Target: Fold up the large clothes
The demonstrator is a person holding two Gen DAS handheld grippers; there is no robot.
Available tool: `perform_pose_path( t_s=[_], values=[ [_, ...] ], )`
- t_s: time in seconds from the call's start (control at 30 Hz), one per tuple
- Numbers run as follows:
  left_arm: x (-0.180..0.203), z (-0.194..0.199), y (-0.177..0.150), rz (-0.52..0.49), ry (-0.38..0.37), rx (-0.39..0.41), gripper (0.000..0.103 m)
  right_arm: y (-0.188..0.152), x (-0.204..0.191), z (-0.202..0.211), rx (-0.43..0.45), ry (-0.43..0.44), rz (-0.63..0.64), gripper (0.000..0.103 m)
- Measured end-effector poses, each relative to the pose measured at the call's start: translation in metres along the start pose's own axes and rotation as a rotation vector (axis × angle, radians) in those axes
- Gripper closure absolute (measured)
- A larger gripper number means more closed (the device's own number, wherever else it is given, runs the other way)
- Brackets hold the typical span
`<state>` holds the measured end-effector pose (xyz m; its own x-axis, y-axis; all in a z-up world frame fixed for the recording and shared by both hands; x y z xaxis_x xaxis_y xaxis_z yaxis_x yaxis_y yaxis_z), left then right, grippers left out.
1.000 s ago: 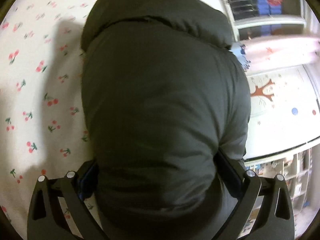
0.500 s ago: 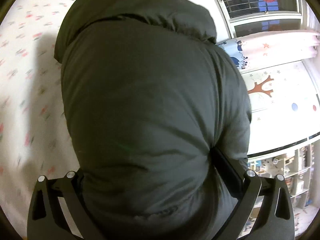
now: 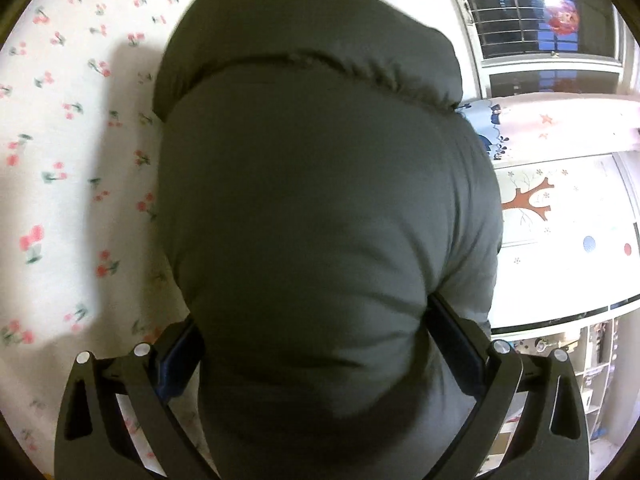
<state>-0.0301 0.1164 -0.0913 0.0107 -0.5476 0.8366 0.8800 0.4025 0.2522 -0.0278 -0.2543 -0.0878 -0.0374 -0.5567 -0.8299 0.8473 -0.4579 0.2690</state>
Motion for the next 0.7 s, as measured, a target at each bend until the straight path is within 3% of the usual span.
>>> perform_pose_path(
  t_s=[0.17, 0.27, 0.33, 0.4, 0.47, 0.57, 0.63, 0.7],
  values=[
    [0.026, 0.008, 0.000, -0.123, 0.039, 0.037, 0.006, -0.012, -0.029, -0.053, -0.050, 0.168, -0.073, 0.006],
    [0.052, 0.043, 0.007, -0.224, 0.073, 0.108, 0.006, -0.029, -0.074, -0.080, -0.089, 0.321, -0.067, 0.006],
    [0.055, 0.065, 0.016, -0.245, 0.088, 0.156, 0.006, -0.033, -0.091, -0.090, -0.104, 0.368, -0.056, 0.006],
    [0.039, 0.079, 0.024, -0.230, 0.147, 0.187, 0.006, -0.040, -0.097, -0.115, -0.128, 0.346, -0.045, 0.006],
    [0.008, 0.074, 0.034, -0.177, 0.201, 0.164, 0.005, -0.041, -0.089, -0.138, -0.142, 0.266, -0.011, 0.006],
    [-0.040, 0.070, 0.039, -0.041, 0.192, 0.140, 0.006, -0.031, -0.076, -0.122, -0.109, 0.242, -0.039, 0.007],
    [-0.036, 0.073, 0.037, -0.085, 0.194, 0.158, 0.005, -0.020, -0.071, -0.090, -0.006, 0.173, 0.003, 0.007],
    [-0.030, 0.069, 0.037, -0.104, 0.204, 0.160, 0.005, -0.005, -0.090, -0.055, 0.139, 0.109, 0.128, 0.007]
  ],
)
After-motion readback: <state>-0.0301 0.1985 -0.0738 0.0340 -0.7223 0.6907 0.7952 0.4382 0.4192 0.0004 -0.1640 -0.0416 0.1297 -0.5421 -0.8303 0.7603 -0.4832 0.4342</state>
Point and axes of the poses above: each gripper's, at about its wrist camera, not at the fingertips, and z roughly against the way its jaws point, x to its right, y to its top, the point moved 4 cm from there along -z, roughly the way its jaws point, and after that the axes turned 15 degrees about x, right-handed, at the moved point
